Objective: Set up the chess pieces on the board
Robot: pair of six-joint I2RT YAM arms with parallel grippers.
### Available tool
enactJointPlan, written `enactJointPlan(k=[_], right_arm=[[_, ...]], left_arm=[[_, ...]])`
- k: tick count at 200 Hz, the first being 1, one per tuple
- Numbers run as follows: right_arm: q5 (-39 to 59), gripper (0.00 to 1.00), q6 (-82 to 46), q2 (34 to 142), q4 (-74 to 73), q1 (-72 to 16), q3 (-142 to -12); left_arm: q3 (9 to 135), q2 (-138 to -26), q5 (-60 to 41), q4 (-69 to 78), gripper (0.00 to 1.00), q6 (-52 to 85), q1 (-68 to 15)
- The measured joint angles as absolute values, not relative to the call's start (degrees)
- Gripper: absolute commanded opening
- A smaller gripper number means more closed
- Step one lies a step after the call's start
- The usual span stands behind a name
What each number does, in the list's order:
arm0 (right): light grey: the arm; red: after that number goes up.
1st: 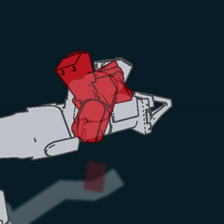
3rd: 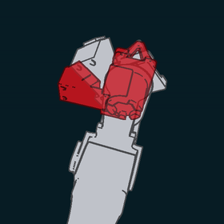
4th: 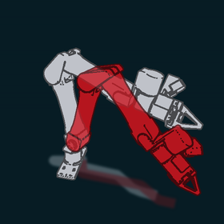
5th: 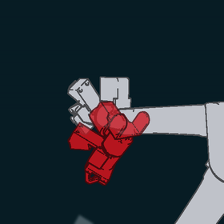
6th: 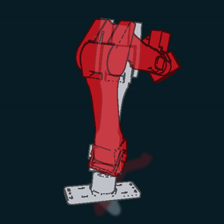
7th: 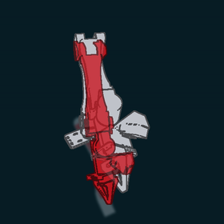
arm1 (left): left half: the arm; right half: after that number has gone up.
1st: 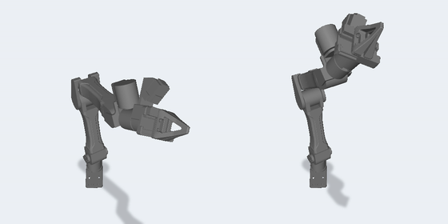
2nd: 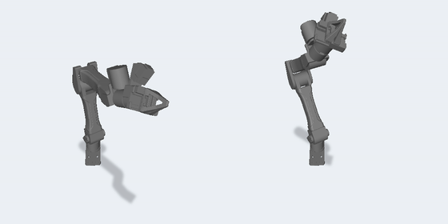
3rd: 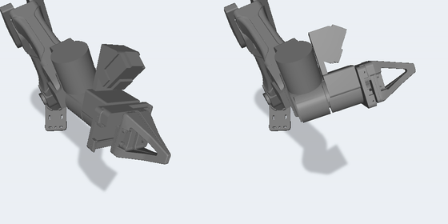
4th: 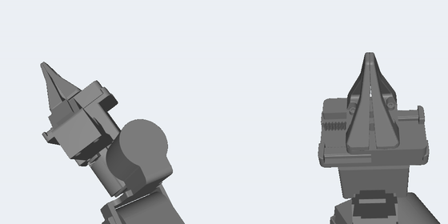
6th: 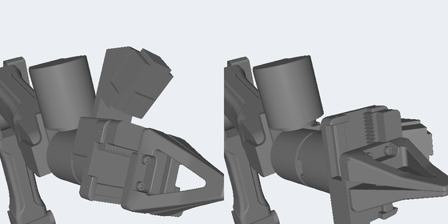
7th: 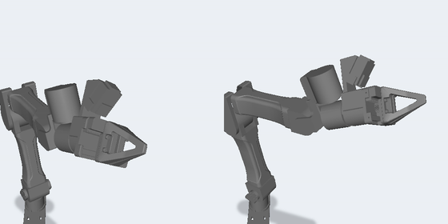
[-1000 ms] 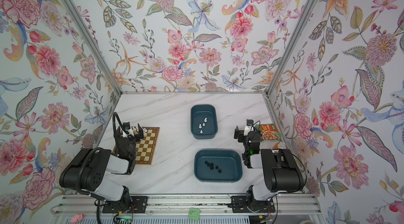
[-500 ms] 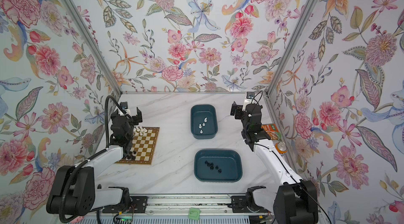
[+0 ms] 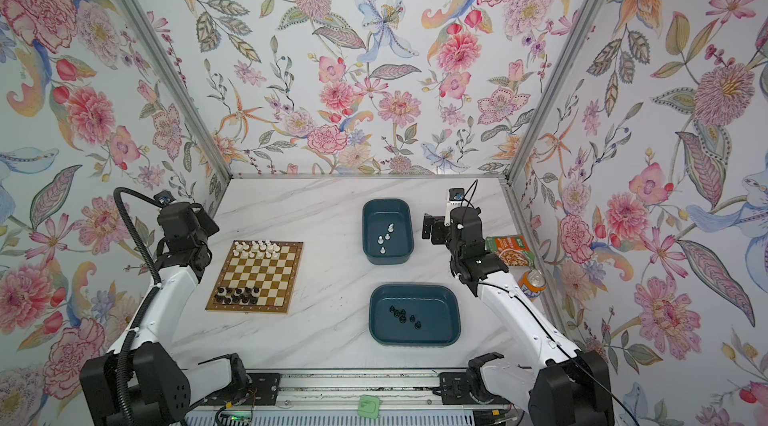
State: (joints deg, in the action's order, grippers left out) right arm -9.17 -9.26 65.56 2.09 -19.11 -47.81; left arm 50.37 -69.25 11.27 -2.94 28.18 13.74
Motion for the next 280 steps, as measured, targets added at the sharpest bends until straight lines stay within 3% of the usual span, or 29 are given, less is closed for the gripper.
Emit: enactJointPlan(k=[89,153,280], right_arm=[[-4.8,0.99,-14.5,60.8,8.4,-24.5,-46.0],[-5.5,0.99,-16.4,59.2,9.5,-25.8,-43.0],[-8.1,0.99,-17.0,67.3,7.8,-30.8,-44.7]], left_arm=[[46.4,-75.6,3.3,-10.5,0.23,42.5,21.4],[46.4,-83.0,-1.1,-10.9,0.21,42.9,26.1],[47.6,-90.3,-3.6,-12.8,0.19,40.9,28.3]])
